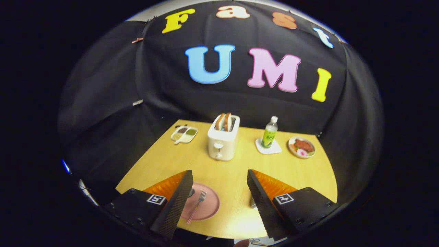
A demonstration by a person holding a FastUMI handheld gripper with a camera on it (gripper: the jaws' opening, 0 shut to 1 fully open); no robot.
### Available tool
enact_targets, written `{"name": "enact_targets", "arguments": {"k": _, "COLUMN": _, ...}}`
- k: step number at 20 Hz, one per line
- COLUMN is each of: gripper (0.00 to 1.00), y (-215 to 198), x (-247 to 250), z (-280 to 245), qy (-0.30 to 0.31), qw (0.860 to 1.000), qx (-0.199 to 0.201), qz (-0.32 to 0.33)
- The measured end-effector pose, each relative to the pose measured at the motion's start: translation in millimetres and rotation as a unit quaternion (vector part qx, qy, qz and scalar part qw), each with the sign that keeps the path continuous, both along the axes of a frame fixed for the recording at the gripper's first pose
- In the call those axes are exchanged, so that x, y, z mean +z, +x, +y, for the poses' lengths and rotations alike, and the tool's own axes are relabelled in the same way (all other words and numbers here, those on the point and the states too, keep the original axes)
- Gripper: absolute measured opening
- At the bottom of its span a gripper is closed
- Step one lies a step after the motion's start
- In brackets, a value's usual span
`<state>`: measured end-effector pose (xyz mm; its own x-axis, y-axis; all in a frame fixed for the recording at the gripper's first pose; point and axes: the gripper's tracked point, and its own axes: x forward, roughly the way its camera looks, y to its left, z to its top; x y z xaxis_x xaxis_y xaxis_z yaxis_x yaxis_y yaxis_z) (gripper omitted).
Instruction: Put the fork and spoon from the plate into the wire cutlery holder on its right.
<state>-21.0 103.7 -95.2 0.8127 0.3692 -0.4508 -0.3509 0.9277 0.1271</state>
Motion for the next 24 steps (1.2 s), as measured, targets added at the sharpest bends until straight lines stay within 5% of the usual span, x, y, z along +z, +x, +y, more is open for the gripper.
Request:
{"name": "enact_targets", "arguments": {"k": 6, "gripper": 0.93, "y": -43, "x": -107, "z": 44, "qy": -0.064, "qw": 0.977, "qx": 0.1, "qz": 0.18}}
{"name": "enact_targets", "arguments": {"k": 11, "gripper": 0.89, "y": -58, "x": -175, "z": 72, "qy": -0.093, "qw": 0.954, "qx": 0.125, "qz": 0.256}}
{"name": "enact_targets", "arguments": {"k": 14, "gripper": 0.72, "y": -54, "x": -206, "z": 84, "qy": -0.099, "qw": 0.947, "qx": 0.113, "qz": 0.283}}
{"name": "enact_targets", "arguments": {"k": 19, "gripper": 0.7, "y": -49, "x": -251, "z": 96, "qy": -0.103, "qw": 0.936, "qx": 0.089, "qz": 0.325}}
{"name": "enact_targets", "arguments": {"k": 21, "gripper": 0.48, "y": -49, "x": -263, "z": 94, "qy": -0.104, "qw": 0.932, "qx": 0.069, "qz": 0.341}}
{"name": "enact_targets", "arguments": {"k": 23, "gripper": 0.5, "y": -48, "x": -273, "z": 95, "qy": -0.096, "qw": 0.929, "qx": 0.059, "qz": 0.352}}
{"name": "enact_targets", "arguments": {"k": 24, "gripper": 0.32, "y": -44, "x": -275, "z": 92, "qy": -0.096, "qw": 0.93, "qx": 0.05, "qz": 0.352}}
